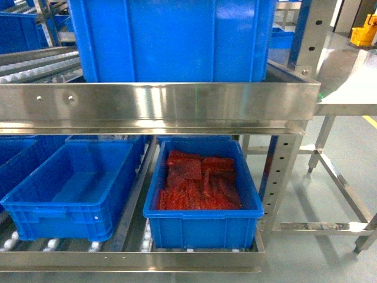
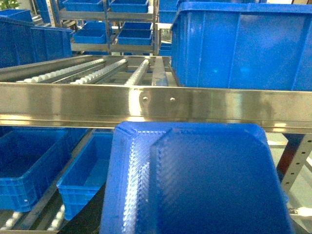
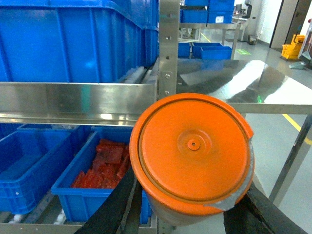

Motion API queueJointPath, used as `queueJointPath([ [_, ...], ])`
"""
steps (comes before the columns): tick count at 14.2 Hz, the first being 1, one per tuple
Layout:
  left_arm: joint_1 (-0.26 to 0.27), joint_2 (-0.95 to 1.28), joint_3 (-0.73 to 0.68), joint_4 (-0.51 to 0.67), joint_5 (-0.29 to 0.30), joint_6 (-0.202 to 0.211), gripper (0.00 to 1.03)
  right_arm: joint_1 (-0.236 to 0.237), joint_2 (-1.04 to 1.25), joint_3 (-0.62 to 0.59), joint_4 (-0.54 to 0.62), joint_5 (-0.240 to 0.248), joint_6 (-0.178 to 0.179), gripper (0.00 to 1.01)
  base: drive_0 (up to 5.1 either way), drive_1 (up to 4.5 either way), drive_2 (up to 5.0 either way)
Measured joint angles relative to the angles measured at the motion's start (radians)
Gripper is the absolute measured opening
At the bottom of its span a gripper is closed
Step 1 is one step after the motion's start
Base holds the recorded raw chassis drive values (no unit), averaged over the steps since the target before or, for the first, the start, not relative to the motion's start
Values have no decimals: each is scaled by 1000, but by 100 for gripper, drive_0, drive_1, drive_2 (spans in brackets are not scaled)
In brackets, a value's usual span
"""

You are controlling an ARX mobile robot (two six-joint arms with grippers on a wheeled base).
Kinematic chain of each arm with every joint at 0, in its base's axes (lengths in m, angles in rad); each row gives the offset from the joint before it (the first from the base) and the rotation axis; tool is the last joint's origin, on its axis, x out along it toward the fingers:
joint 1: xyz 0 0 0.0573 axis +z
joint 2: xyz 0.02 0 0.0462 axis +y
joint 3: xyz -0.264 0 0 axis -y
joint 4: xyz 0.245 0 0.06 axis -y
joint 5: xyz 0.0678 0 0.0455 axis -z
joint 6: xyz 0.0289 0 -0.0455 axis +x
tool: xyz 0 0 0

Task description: Sort blue parts and orange caps into right shelf containers

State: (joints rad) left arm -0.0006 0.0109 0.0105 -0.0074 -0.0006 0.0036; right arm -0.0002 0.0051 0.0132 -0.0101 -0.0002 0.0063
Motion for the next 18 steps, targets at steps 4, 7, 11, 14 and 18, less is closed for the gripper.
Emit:
queueJointPath([
  [4, 0, 0, 0, 1, 0, 0, 43, 0, 0, 0, 4, 0, 0, 40, -505, 235, 235],
  [7, 0, 0, 0, 2, 0, 0, 43, 0, 0, 0, 5, 0, 0, 40, -508, 233, 233],
  [11, 0, 0, 0, 6, 0, 0, 43, 0, 0, 0, 10, 0, 0, 40, -497, 244, 244],
  [14, 0, 0, 0, 2, -3, 0, 43, 0, 0, 0, 9, 0, 0, 40, -510, 231, 231],
  [18, 0, 0, 0, 2, 1, 0, 43, 0, 0, 0, 2, 0, 0, 40, -500, 241, 241],
])
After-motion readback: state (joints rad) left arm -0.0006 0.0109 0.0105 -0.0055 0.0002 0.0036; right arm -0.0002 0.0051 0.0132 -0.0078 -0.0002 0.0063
